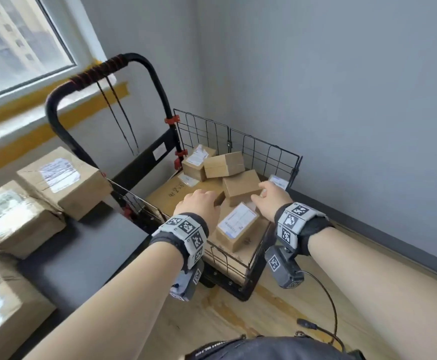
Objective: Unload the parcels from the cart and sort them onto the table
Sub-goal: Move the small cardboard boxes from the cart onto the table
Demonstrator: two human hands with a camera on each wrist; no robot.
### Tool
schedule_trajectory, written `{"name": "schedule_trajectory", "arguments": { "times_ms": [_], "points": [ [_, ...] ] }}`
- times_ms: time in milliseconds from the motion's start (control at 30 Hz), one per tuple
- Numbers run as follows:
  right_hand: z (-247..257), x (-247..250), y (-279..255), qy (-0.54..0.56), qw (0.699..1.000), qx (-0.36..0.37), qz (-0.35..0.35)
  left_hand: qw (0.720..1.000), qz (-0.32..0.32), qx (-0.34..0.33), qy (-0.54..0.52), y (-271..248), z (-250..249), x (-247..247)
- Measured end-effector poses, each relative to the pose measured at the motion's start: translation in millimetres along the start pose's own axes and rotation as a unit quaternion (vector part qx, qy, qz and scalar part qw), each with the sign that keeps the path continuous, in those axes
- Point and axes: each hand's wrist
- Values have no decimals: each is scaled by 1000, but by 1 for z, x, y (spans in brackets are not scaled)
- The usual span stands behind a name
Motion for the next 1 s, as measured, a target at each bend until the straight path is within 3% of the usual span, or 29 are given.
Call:
{"name": "schedule_trajectory", "arguments": {
  "times_ms": [200,633,1000],
  "points": [
    [-14,16,44,-2,999,-27,17,999,32,11,-11,46,-20,-3],
    [32,15,159,-13,998,-58,25,995,74,18,-62,185,20,18],
    [38,-7,287,21,987,-92,130,979,99,121,-134,282,18,1]
  ]
}}
Point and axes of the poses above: each hand's wrist, its own y-axis towards the middle knuckle, its own x-axis out of the back of the hand, z = x × y, and after that the axes turned 1 degree about -z, right-handed
